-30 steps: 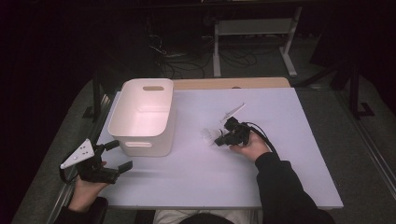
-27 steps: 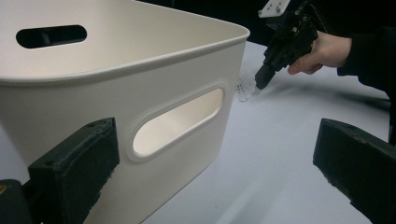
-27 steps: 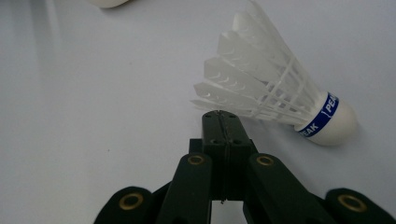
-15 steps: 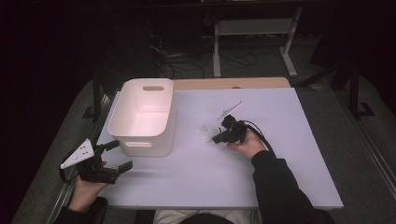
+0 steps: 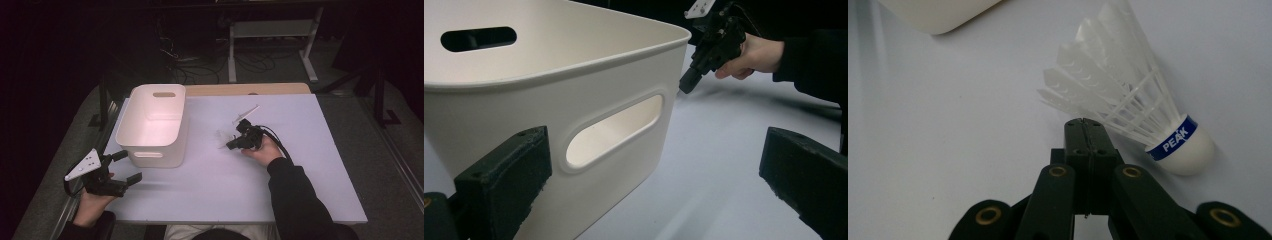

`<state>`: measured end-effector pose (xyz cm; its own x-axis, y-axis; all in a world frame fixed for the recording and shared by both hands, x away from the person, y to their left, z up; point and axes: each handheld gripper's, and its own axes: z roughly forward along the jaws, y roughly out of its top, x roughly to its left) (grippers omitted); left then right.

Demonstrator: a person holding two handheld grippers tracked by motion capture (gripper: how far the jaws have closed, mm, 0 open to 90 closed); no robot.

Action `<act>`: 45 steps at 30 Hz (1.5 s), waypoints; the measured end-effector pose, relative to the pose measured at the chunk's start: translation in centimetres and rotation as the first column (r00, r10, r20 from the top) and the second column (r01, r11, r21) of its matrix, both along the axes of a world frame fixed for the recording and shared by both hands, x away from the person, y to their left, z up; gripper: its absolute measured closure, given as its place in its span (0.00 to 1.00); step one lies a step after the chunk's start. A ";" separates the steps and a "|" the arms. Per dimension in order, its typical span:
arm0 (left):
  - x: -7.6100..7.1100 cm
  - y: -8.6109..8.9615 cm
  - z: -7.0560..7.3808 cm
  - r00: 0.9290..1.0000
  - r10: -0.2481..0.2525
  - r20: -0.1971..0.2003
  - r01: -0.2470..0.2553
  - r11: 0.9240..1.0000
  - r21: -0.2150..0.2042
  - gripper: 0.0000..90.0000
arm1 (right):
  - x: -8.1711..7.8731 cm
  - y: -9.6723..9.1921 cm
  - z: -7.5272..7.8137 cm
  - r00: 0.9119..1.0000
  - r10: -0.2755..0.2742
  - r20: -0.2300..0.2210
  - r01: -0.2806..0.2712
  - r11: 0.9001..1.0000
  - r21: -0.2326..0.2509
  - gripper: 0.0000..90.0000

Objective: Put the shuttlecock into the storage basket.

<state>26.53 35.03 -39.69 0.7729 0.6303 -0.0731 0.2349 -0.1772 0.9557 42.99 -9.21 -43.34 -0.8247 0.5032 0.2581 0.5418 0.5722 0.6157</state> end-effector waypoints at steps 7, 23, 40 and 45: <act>0.0 0.0 0.0 1.000 0.000 0.000 0.000 1.000 0.000 0.00 | 0.5 0.5 0.0 1.000 -0.002 -0.004 0.002 1.000 -0.007 0.99; 0.0 0.0 0.0 1.000 0.001 0.001 -0.001 1.000 0.000 0.00 | 2.0 0.9 -0.2 1.000 -0.020 -0.009 0.020 1.000 -0.017 0.99; 0.0 0.0 0.0 1.000 0.000 0.001 0.000 1.000 0.000 0.00 | 3.3 1.4 -0.6 0.999 -0.045 -0.006 0.045 0.999 -0.006 0.99; 0.0 0.0 0.0 1.000 0.000 0.000 0.000 1.000 0.001 0.00 | 3.5 1.3 -0.8 0.999 -0.052 -0.011 0.052 0.999 -0.005 0.99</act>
